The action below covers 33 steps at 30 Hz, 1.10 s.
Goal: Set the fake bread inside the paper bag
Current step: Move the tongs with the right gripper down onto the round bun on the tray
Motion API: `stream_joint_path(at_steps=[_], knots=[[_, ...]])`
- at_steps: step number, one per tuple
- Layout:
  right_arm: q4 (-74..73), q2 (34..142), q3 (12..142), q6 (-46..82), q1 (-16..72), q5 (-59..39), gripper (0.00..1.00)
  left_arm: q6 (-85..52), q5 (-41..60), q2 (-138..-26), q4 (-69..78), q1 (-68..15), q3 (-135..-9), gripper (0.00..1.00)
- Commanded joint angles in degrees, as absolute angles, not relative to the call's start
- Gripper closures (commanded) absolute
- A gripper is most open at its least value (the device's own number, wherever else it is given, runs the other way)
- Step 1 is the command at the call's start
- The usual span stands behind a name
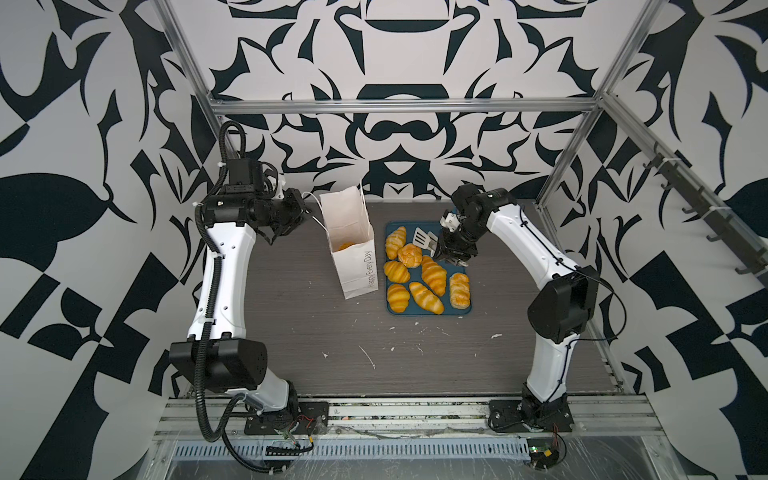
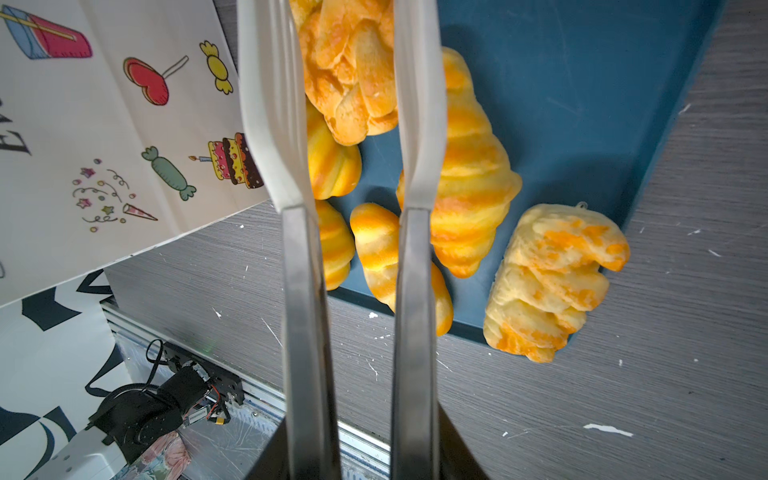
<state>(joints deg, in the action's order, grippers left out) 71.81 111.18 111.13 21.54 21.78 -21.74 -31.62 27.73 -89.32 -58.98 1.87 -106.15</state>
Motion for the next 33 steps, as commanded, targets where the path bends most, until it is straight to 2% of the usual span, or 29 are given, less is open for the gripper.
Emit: stream_joint_path(at_steps=[1, 33], knots=[[71.01, 110.99, 111.58, 20.07, 22.06, -21.45, 0.6, -31.92, 28.73, -89.79, -59.32, 2.07, -107.58, 1.0], [70.78, 118.27, 115.23, 15.9, 22.33, -18.85, 0.57, -32.24, 28.43, -91.18, -59.06, 2.03, -108.53, 1.0]])
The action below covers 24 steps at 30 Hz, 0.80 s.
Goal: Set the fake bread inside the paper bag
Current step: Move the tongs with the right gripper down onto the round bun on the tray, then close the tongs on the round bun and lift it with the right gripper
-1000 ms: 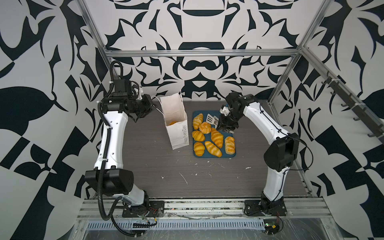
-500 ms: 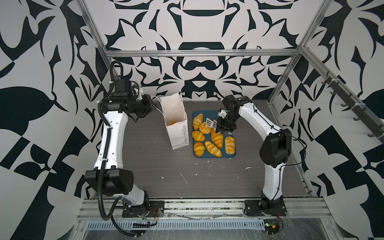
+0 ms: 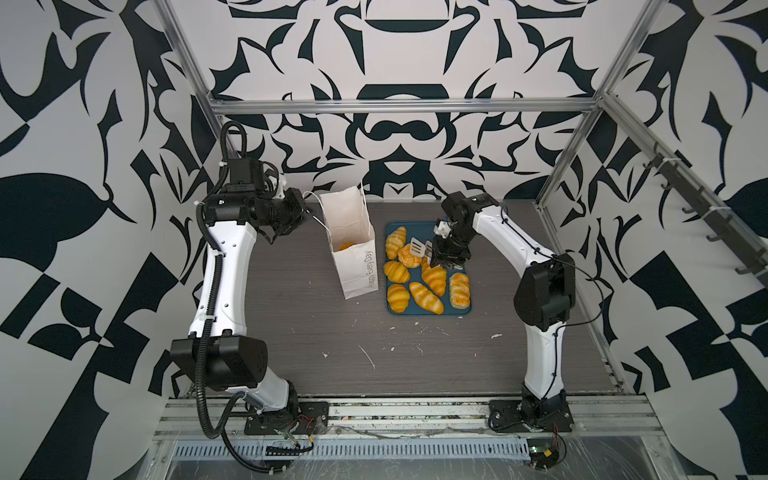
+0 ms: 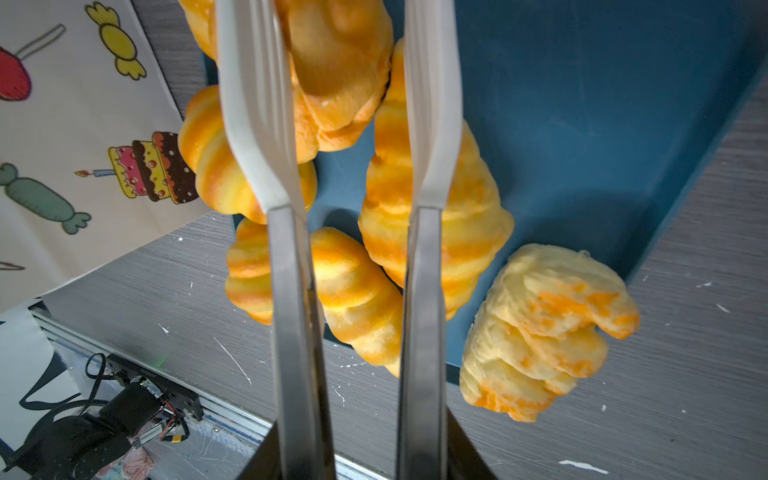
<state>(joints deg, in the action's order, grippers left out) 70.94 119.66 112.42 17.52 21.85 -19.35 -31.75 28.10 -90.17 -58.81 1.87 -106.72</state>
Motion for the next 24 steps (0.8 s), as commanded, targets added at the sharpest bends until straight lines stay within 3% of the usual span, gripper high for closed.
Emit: stream_joint_path(at_steps=[1, 24], knots=[[70.75, 118.59, 115.44, 15.74, 22.32, -19.03, 0.57, -32.25, 28.46, -91.18, -59.06, 2.02, -108.72, 1.0], [67.15, 114.39, 112.35, 14.93, 22.32, -20.44, 0.75, -32.43, 28.34, -90.62, -59.18, 2.04, -108.21, 1.0]])
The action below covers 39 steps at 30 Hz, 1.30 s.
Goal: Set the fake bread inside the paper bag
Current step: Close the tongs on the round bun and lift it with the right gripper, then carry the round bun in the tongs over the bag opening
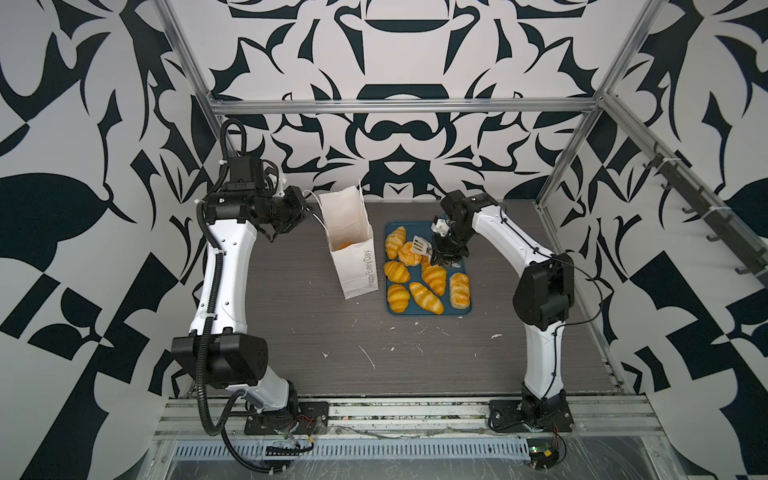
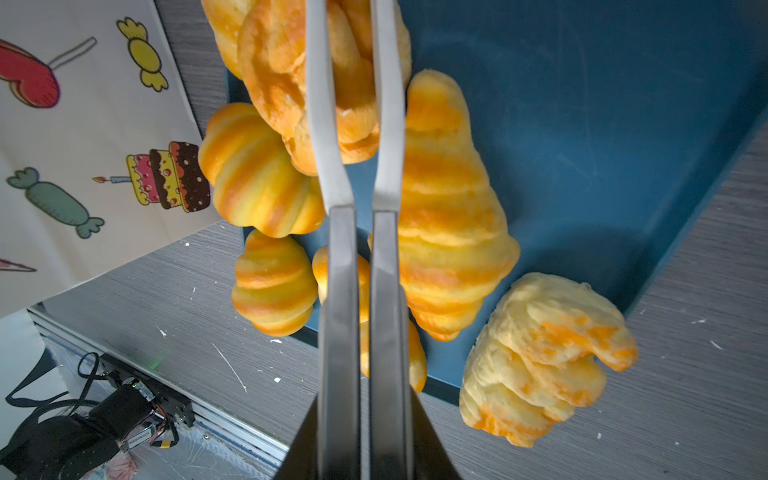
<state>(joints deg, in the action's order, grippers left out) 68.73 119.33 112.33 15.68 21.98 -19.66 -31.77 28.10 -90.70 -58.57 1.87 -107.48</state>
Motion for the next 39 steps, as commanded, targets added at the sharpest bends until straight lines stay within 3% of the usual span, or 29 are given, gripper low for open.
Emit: stream_joint_path(at_steps=[1, 18, 39], knots=[[67.15, 113.85, 112.16, 14.94, 22.32, -20.18, 0.76, -32.46, 28.45, -90.65, -59.15, 2.02, -108.11, 1.0], [68.45, 107.78, 114.62, 17.33, 20.39, -17.23, 0.77, -32.7, 28.89, -90.91, -58.45, 2.02, -107.8, 1.0], [70.18, 110.3, 138.96, 23.77, 20.34, -24.64, 0.77, -33.38, 28.87, -92.29, -59.24, 1.04, -111.01, 1.0]])
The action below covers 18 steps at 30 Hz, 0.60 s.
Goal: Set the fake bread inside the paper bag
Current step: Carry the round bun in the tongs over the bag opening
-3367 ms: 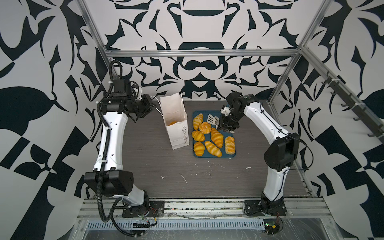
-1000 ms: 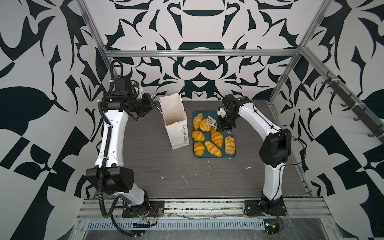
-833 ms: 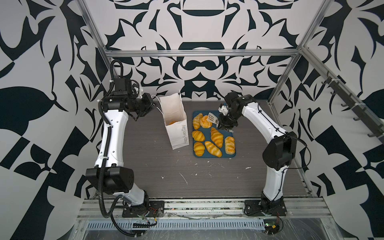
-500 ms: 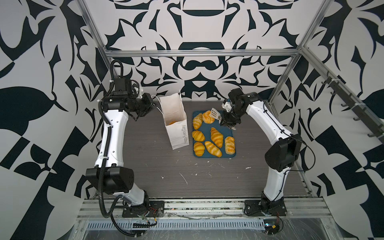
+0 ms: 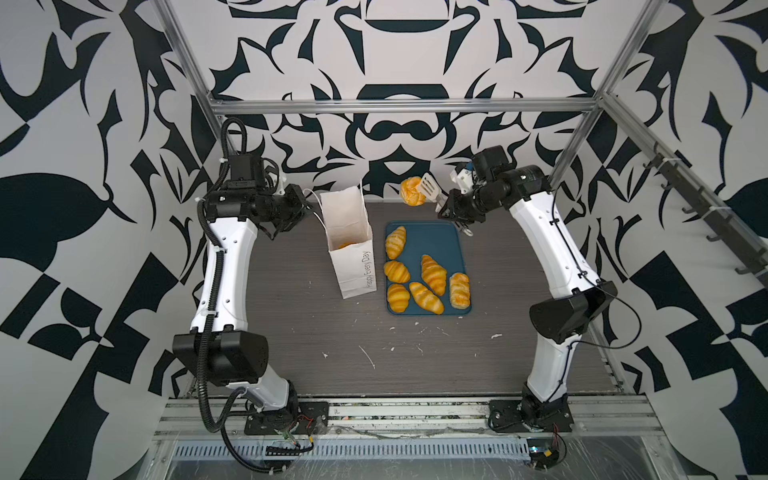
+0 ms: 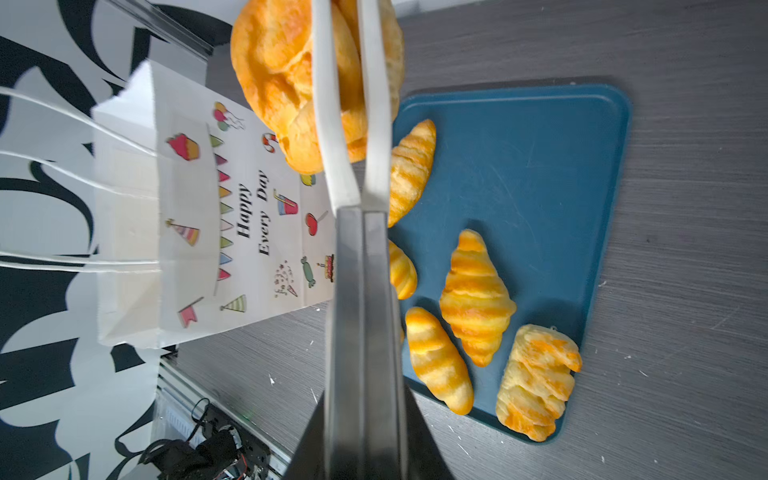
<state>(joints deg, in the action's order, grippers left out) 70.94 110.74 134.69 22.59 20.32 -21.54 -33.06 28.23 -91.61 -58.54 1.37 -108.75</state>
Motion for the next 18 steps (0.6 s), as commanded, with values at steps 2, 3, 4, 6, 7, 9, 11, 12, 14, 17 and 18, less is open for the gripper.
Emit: stream_joint_path(at_steps=[2, 3, 4, 6, 7, 9, 11, 12, 14, 17, 18], knots=[[69.81, 110.49, 140.87, 24.4, 20.3, -26.15, 0.77, -33.51, 28.84, -92.25, -59.25, 0.73, -111.11, 1.0], [69.56, 110.61, 141.57, 24.8, 20.31, -26.82, 0.77, -33.56, 28.9, -92.28, -59.24, 0.62, -111.12, 1.0], [69.08, 110.58, 142.22, 25.21, 20.32, -27.49, 0.77, -33.57, 28.83, -92.24, -59.3, 0.5, -111.18, 1.0], [68.08, 110.33, 143.09, 25.95, 20.35, -28.98, 0.77, -33.62, 28.66, -92.29, -59.24, 0.27, -111.27, 1.0], [67.32, 110.18, 143.33, 26.32, 20.39, -29.62, 0.77, -33.62, 28.7, -92.22, -59.17, 0.19, -111.27, 1.0], [65.85, 109.83, 143.61, 27.1, 20.39, -30.89, 0.76, -33.65, 28.7, -92.25, -59.15, 0.18, -111.26, 1.0], [64.45, 109.45, 143.61, 27.71, 20.56, -32.14, 0.76, -33.66, 28.88, -92.11, -59.2, 0.18, -111.13, 1.0], [63.88, 109.16, 143.55, 27.82, 20.67, -32.4, 0.76, -33.66, 28.91, -92.03, -59.23, 0.14, -111.1, 1.0], [62.19, 108.36, 143.3, 28.06, 21.22, -33.0, 0.76, -33.68, 28.9, -91.91, -59.2, 0.0, -110.92, 1.0], [59.22, 107.09, 142.35, 28.52, 22.26, -33.79, 0.76, -33.75, 28.86, -91.67, -59.26, 0.0, -110.6, 1.0], [58.4, 106.74, 142.05, 28.64, 22.59, -34.01, 0.76, -33.76, 28.88, -91.63, -59.24, -0.08, -110.6, 1.0]])
